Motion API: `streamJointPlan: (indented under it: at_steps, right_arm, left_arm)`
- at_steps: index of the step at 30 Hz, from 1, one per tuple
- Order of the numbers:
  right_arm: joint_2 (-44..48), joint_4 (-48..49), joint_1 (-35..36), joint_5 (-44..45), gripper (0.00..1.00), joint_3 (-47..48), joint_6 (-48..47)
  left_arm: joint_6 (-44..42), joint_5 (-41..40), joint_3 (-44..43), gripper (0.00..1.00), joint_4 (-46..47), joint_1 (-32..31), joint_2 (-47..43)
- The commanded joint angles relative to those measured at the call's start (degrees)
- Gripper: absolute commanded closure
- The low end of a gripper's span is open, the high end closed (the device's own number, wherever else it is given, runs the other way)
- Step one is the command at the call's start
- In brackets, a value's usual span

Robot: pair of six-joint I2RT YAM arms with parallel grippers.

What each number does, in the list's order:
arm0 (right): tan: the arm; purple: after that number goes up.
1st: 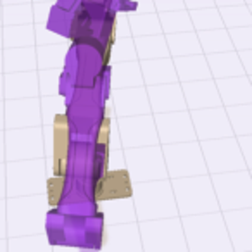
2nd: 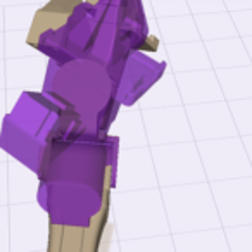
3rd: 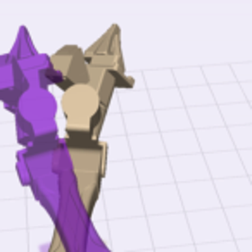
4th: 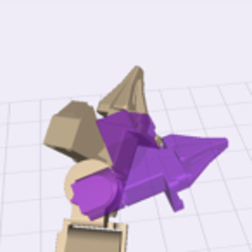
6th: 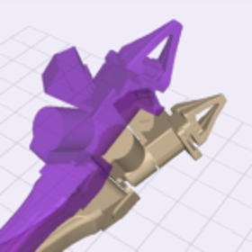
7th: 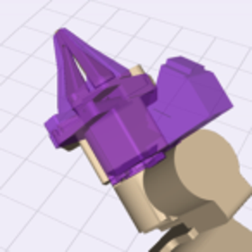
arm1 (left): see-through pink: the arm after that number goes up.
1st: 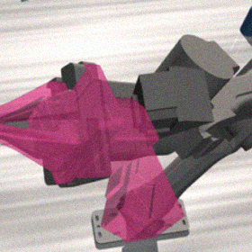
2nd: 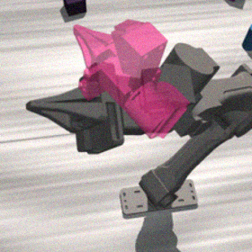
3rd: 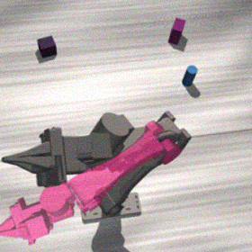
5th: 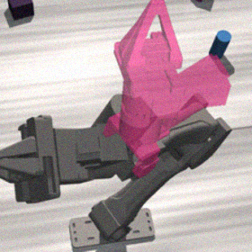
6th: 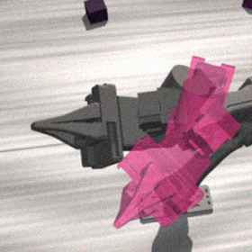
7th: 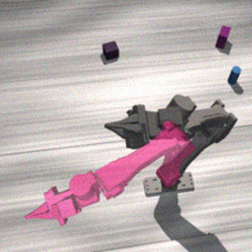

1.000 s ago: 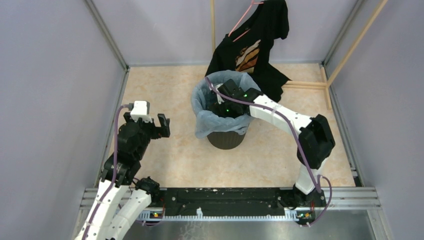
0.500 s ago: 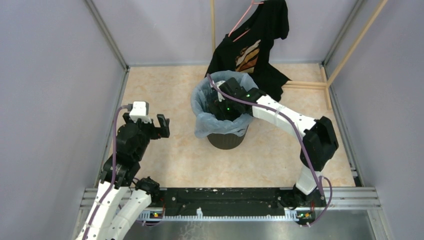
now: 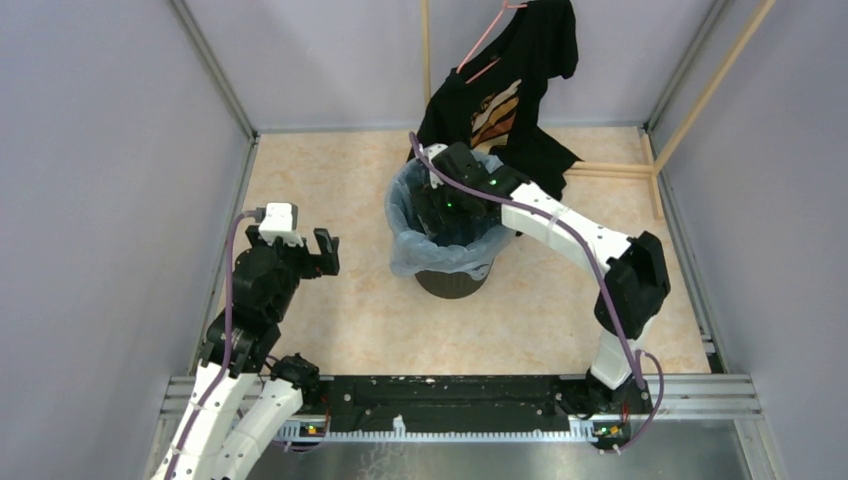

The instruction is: Put the trash bags into the trash bin

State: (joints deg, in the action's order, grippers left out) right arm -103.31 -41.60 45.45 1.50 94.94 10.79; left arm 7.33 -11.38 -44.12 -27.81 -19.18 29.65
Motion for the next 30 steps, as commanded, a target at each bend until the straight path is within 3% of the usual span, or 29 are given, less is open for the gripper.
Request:
streamJointPlan:
  at_steps: [1,7,11,15,18,23,30]
  right_arm:
    - [6.8,1.5,0.6,3.3,0.14,0.5,0.2]
    - [16.2,1.8,0.6,1.7,0.11,-1.2,-2.4]
    - [25.2,0.0,0.6,0.4,0.01,-1.4,-5.4]
    - [34.8,-2.6,0.6,1.6,0.01,-0.2,-8.1]
    - [41.3,-7.0,0.6,5.4,0.01,5.7,-12.0]
    - [49.7,-9.8,0.6,11.9,0.01,12.5,-14.6]
    - [55.2,-6.5,0.6,16.7,0.01,9.1,-14.0]
  left_arm:
    - [-0.5,0.4,0.4,0.01,2.4,0.2,0.3]
    - [-0.1,0.5,0.1,0.01,1.8,0.1,0.7]
    - [6.1,-0.2,-5.6,0.01,-3.2,0.1,1.3]
    - [10.7,6.5,-12.0,0.01,-2.8,0.2,1.3]
    - [10.2,11.0,-18.4,0.01,-1.6,0.1,2.7]
    - [9.5,11.1,-30.4,0.01,-1.7,0.1,7.1]
    - [13.2,9.1,-31.6,0.01,2.7,0.1,6.7]
